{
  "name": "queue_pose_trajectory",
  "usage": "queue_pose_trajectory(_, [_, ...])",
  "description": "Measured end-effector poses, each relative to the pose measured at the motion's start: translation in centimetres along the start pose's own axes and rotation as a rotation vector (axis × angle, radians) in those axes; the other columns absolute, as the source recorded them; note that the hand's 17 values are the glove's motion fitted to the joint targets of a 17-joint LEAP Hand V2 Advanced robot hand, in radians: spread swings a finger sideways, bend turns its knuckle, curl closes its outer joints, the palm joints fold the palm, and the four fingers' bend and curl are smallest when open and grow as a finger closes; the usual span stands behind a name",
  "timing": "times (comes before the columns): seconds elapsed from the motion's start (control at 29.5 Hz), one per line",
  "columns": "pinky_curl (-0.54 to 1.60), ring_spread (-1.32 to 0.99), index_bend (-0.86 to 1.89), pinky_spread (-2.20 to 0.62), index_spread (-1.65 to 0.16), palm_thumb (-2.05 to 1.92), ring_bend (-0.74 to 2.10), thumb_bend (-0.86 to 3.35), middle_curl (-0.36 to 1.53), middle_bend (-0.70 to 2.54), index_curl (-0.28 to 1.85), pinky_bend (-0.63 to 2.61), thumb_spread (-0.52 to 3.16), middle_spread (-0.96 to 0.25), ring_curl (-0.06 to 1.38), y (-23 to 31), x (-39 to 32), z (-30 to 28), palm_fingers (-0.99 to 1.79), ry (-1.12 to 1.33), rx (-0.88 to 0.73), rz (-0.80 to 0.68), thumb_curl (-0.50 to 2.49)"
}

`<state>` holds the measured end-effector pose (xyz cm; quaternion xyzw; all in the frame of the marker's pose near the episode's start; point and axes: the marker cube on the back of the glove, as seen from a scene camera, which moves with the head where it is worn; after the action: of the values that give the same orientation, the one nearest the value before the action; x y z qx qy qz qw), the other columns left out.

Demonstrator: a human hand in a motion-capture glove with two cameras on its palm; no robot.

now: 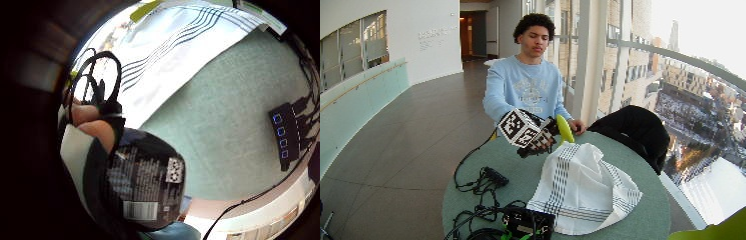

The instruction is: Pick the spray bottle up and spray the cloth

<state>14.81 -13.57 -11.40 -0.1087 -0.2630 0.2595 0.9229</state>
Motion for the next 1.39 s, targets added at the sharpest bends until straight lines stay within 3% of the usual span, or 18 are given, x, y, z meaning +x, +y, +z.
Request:
queue_pose_trajectory(0.37, [0.31,-0.06,0.19,0.06,-0.19,0.82,0.54,-0.02,0.49,0.46,0.52,0.18,0.98,-0.08,0.4,0.3,-2.3,0.7,1.23,0.011,0.079,-0.093,0.53])
queue_pose_trajectory(0.71, [0.31,-0.05,0.19,0.05,-0.18,0.82,0.55,-0.02,0.49,0.46,0.52,0.18,0.98,-0.08,0.4,0.7,-8.7,2.4,1.23,-0.114,0.239,-0.375,0.53])
queue_pose_trajectory(0.95, [0.31,-0.05,0.19,0.05,-0.18,0.83,0.55,-0.02,0.49,0.46,0.52,0.18,0.98,-0.08,0.4,0.1,-14.0,7.8,1.23,-0.209,0.248,-0.585,0.53])
queue_pose_trajectory(1.39, [0.3,-0.07,0.2,0.04,-0.2,0.82,0.53,-0.03,0.49,0.45,0.54,0.15,0.98,-0.09,0.39,-4.8,-19.5,19.0,1.18,-0.34,0.135,-0.681,0.53])
